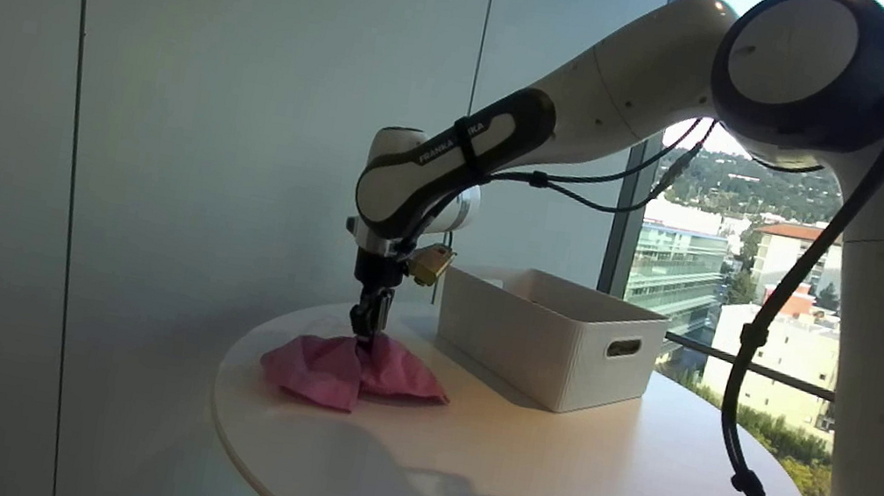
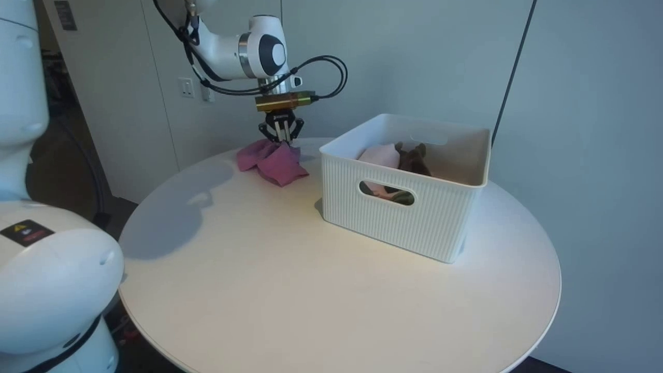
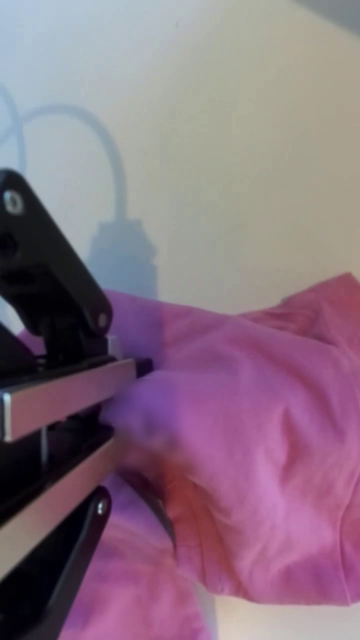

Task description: Move the clothes to the box

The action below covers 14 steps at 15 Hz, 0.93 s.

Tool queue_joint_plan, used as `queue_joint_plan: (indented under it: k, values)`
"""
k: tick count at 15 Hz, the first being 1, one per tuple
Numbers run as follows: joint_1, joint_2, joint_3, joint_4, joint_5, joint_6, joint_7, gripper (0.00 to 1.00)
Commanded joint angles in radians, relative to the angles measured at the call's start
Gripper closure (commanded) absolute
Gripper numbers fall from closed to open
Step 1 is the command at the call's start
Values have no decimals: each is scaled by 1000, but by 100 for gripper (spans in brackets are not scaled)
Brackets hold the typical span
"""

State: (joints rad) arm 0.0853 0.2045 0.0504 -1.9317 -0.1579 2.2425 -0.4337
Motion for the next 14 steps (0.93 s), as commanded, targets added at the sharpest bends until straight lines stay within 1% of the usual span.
queue_joint_plan:
  k: [1, 4, 7, 10, 11, 14]
  values:
    - [6, -216, -9, -111, -136, -2, 172, 91]
    - [-10, -370, -5, -173, -265, -40, 316, 92]
    - [-48, -534, 9, -236, -373, -132, 430, 92]
    - [-108, -681, -5, -292, -423, -239, 482, 92]
    - [-136, -722, -19, -308, -443, -266, 486, 92]
    - [-221, -769, -68, -318, -505, -307, 518, 92]
